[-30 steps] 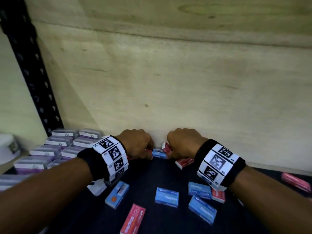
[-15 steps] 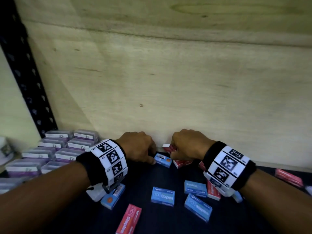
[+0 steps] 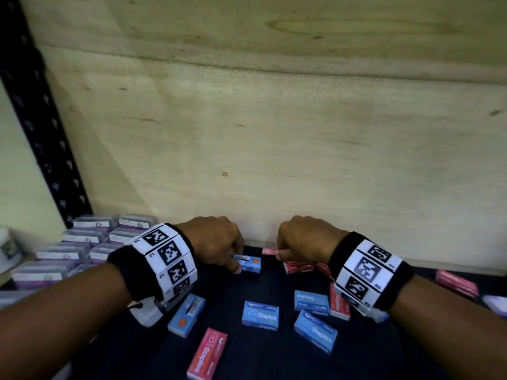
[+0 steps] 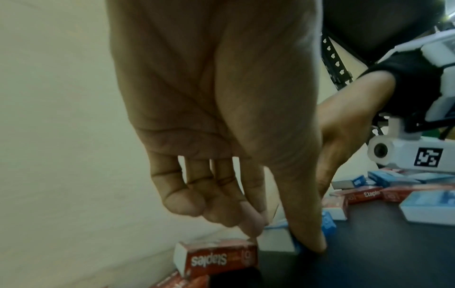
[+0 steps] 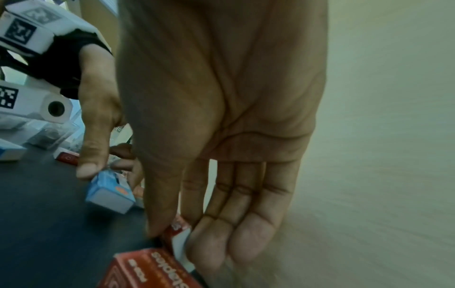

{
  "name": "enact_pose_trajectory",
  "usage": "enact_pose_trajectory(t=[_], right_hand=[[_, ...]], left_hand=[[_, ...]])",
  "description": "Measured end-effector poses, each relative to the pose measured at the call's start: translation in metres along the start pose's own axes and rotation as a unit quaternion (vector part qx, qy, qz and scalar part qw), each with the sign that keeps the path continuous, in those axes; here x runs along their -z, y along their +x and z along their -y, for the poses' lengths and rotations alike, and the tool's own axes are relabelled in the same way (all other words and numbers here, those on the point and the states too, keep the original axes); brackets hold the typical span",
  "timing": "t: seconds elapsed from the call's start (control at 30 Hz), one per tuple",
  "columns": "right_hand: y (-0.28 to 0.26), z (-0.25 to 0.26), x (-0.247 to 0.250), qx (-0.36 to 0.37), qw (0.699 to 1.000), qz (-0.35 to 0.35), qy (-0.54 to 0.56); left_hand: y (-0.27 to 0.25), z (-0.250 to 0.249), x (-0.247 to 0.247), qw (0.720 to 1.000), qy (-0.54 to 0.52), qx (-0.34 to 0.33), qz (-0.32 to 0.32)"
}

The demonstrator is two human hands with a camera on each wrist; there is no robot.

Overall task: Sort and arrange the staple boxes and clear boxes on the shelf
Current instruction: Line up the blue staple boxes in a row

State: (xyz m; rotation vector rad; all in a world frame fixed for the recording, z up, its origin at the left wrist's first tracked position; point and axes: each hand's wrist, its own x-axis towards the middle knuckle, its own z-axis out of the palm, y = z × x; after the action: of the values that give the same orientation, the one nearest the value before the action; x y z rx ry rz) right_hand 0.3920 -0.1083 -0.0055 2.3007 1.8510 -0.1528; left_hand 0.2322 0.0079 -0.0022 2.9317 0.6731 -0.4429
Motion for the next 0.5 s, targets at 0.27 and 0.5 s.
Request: enact_pose_trajectory(t=[0.27,0.5], right_hand=[[-0.004,0.008,0.0,-0.003,1.0,0.0,0.011],[-0.049,-0.006,0.01,0.023,0.994,0.076,0.074]], left_hand=[[-0.032,0.002,-0.004,0.998,-0.045,-0.025,0.023],[-0.042,-0.015,-0.018,1.0,-0.004,-0.026,0.014]])
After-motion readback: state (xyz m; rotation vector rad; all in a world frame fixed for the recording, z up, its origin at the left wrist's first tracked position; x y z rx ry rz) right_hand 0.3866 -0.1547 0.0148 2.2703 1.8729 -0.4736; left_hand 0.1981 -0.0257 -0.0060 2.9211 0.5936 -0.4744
